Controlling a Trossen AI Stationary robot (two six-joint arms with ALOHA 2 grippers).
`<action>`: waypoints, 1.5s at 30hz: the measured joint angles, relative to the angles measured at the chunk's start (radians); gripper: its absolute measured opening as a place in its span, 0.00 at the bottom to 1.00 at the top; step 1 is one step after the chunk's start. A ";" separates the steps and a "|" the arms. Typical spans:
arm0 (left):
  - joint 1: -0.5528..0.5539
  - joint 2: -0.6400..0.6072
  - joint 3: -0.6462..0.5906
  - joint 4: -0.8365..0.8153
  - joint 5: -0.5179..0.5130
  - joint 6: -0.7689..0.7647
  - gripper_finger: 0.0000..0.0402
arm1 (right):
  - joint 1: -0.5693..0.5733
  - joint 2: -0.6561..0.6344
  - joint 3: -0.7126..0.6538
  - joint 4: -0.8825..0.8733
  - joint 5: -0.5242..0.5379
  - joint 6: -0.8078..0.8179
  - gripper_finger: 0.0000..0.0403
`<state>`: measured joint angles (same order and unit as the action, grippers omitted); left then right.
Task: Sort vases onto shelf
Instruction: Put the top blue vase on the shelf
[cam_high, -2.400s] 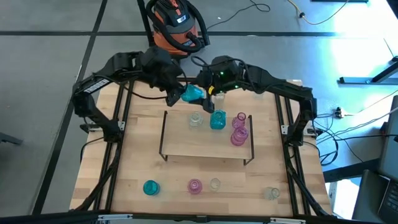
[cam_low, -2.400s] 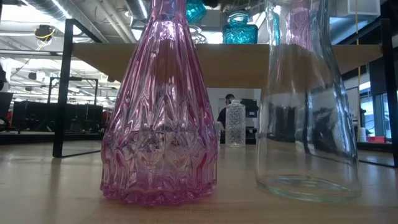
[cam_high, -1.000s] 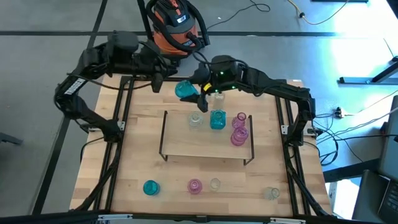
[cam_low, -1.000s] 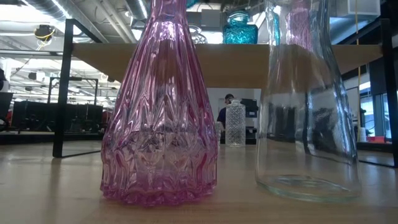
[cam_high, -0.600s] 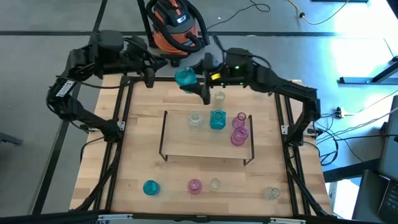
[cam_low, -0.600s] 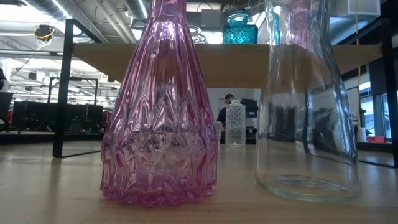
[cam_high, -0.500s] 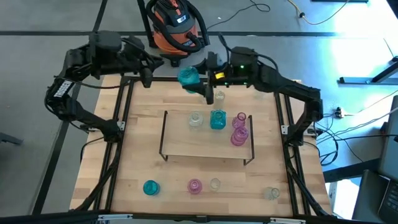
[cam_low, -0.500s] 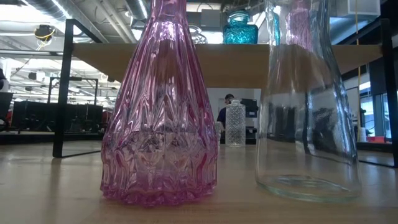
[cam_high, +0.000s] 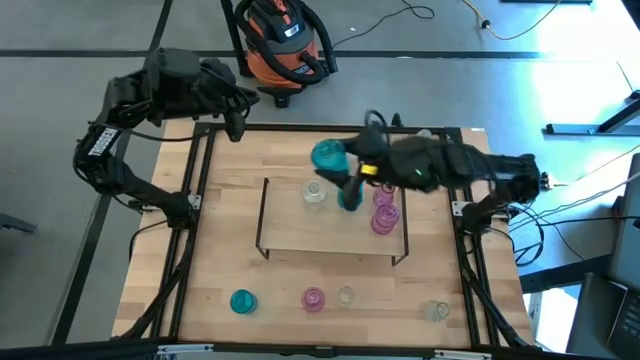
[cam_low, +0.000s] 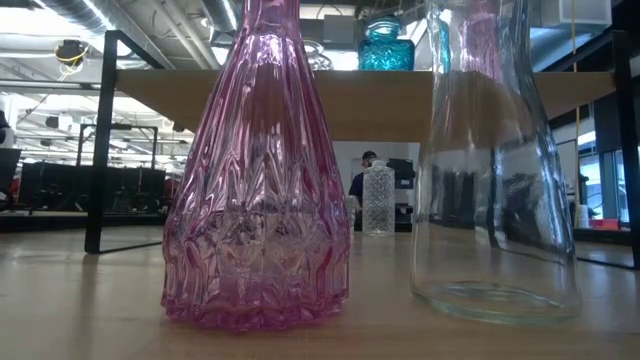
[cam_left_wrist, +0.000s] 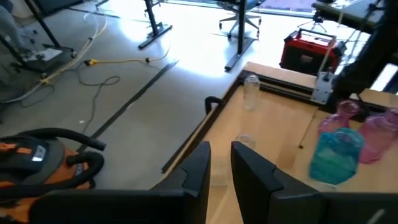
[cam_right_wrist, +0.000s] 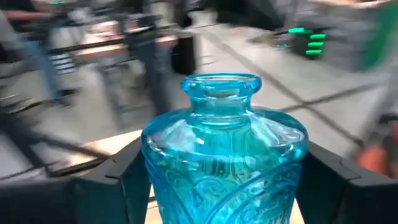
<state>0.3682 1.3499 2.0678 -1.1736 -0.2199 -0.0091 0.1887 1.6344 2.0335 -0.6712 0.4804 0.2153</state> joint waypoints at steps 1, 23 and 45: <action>0.012 0.000 0.000 0.002 0.000 0.012 0.14 | 0.031 -0.007 0.000 -0.007 0.082 0.021 0.67; 0.120 0.001 -0.205 0.107 0.341 0.111 0.14 | 0.494 0.247 -0.247 0.278 1.053 0.816 0.67; -0.094 0.001 -0.206 0.110 0.288 -0.036 0.14 | 0.522 0.438 -0.248 0.185 1.042 0.830 0.67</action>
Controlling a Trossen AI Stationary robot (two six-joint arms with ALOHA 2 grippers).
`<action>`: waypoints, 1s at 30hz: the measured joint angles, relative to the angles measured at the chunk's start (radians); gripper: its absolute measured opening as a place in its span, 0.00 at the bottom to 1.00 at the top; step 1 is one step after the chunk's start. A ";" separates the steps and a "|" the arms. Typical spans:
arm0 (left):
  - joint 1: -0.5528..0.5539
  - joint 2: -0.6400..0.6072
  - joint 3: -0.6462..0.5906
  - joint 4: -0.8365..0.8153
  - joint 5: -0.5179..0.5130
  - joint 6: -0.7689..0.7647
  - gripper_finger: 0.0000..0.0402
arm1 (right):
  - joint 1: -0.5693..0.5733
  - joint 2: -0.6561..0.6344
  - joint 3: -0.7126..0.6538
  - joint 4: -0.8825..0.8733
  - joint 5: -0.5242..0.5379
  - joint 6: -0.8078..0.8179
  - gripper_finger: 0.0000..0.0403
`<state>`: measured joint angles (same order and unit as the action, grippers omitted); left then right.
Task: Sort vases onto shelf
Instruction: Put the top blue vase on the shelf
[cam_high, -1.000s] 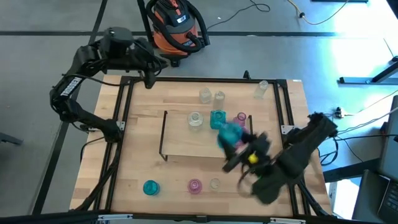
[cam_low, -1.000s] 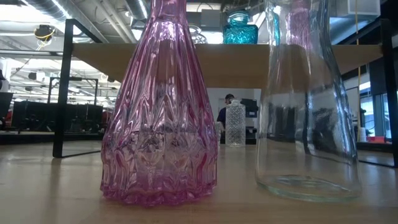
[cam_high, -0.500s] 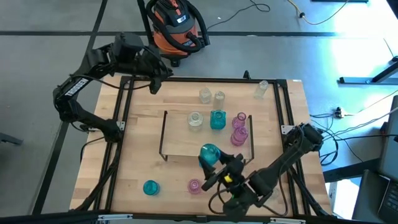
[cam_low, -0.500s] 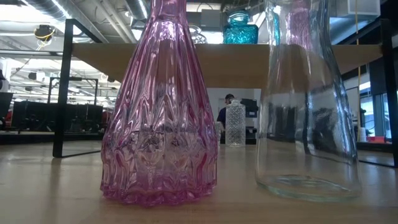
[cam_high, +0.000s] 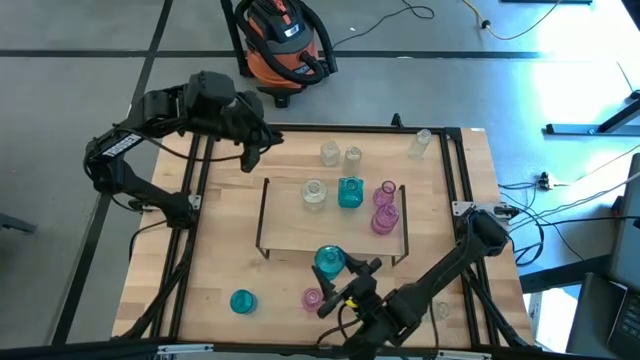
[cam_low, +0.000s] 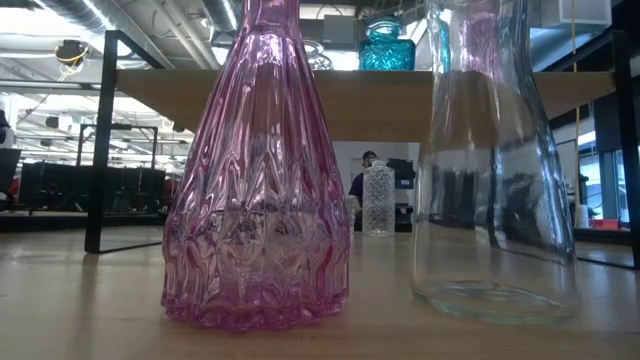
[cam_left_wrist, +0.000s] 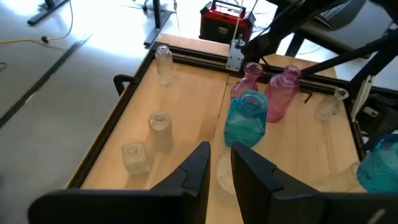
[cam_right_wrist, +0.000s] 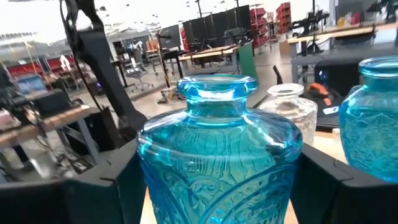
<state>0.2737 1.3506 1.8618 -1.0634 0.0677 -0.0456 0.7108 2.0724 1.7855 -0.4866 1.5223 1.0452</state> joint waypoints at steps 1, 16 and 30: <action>-0.012 0.000 0.000 0.000 -0.012 0.000 0.14 | -0.008 0.005 0.000 -0.009 -0.002 0.000 0.67; -0.090 0.000 0.000 0.003 -0.051 0.055 0.14 | -0.185 0.010 0.001 -0.093 -0.232 -0.001 0.67; -0.094 0.000 0.000 0.002 -0.023 0.057 0.14 | -0.260 0.010 0.001 -0.180 -0.421 0.133 0.76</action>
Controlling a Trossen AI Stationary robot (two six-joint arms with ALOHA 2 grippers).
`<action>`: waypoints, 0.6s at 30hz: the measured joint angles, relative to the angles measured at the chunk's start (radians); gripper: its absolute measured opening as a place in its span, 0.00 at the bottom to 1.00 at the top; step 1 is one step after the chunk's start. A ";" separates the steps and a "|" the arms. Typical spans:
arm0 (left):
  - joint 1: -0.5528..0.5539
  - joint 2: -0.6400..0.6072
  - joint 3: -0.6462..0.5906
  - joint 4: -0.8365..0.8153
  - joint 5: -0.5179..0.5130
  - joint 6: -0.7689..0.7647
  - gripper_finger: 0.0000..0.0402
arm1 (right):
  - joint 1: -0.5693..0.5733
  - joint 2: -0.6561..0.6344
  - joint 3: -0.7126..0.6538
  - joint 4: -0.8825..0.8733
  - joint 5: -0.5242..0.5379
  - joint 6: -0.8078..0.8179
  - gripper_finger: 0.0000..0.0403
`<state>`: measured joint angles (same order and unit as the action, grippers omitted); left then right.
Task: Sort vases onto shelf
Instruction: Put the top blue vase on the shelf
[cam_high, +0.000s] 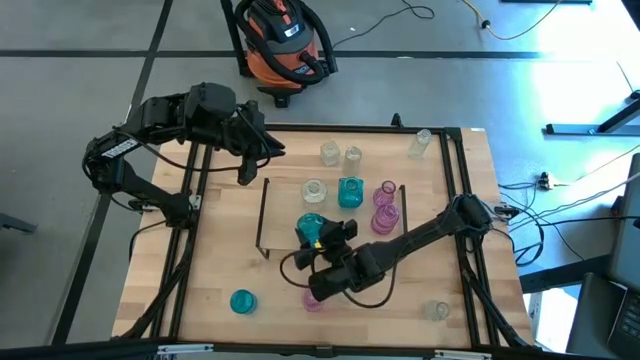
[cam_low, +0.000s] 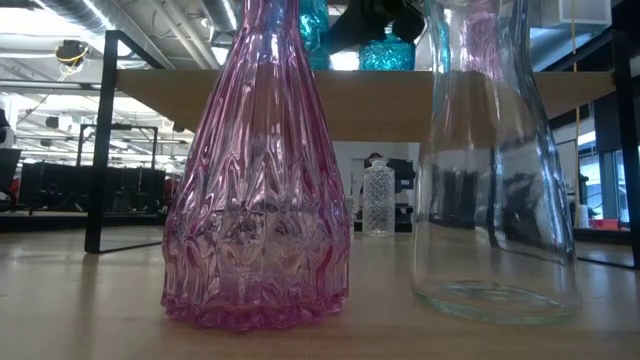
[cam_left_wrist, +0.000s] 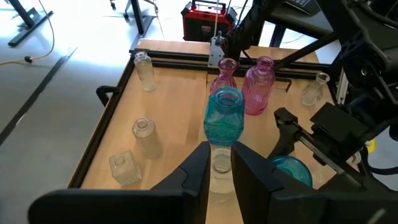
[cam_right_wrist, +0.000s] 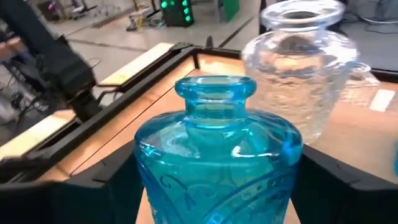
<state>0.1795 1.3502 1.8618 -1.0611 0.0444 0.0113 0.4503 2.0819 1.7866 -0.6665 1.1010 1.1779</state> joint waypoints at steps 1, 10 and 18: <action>0.000 0.000 0.000 0.000 0.000 0.000 0.14 | 0.000 0.000 0.000 -0.005 0.005 0.004 0.77; 0.000 0.000 0.000 0.000 0.000 0.019 0.14 | 0.002 0.000 0.000 -0.009 0.005 -0.007 0.66; 0.000 0.000 0.000 0.000 0.000 0.023 0.14 | -0.001 0.000 0.000 -0.016 0.018 -0.036 0.81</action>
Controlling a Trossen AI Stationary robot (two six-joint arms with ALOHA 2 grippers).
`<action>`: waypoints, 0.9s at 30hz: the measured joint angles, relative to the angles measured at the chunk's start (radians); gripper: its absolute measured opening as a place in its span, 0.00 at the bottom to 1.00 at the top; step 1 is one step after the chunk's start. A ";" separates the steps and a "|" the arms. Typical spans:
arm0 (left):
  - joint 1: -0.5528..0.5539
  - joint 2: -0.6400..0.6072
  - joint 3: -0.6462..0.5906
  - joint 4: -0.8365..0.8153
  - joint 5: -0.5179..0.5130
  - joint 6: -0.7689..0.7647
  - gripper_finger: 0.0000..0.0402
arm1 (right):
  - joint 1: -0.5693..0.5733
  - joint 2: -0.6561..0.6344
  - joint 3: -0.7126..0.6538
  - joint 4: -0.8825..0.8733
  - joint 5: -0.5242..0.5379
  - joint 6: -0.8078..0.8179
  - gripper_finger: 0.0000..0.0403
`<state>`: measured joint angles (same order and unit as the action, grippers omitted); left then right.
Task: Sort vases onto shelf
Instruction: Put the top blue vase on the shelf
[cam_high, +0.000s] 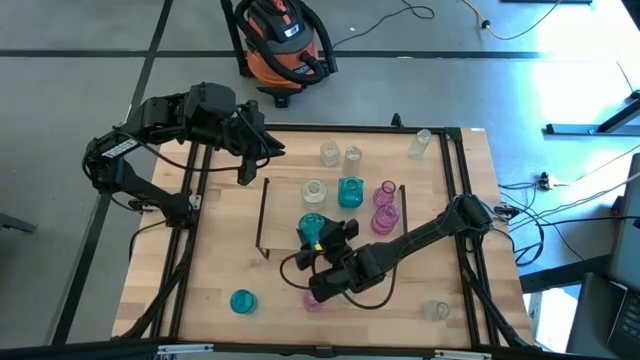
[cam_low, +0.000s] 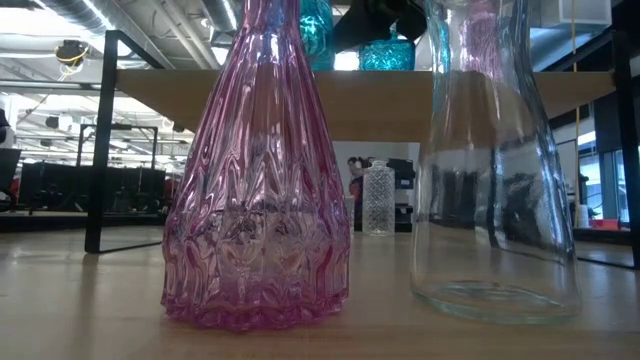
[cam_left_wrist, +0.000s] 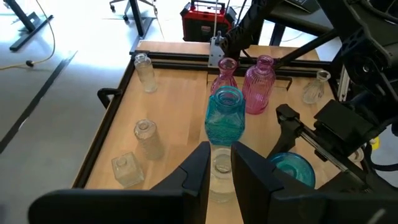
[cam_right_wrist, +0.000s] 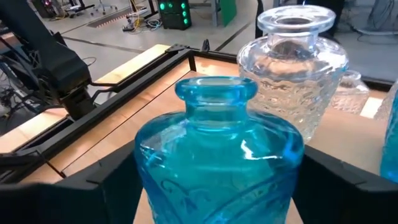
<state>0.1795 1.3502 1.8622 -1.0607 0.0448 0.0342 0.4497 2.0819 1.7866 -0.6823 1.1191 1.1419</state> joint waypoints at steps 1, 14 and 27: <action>0.000 0.000 0.000 0.000 0.000 0.002 0.14 | 0.000 0.000 0.000 -0.001 0.007 -0.009 0.81; 0.000 0.000 0.000 0.000 0.001 0.002 0.14 | 0.001 0.026 -0.001 0.040 0.058 -0.050 0.78; 0.000 0.000 0.000 0.009 0.001 0.001 0.14 | 0.001 0.030 -0.001 0.069 0.074 -0.047 0.90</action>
<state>0.1799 1.3499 1.8626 -1.0515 0.0456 0.0351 0.4511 2.1120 1.7859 -0.6135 1.1927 1.0946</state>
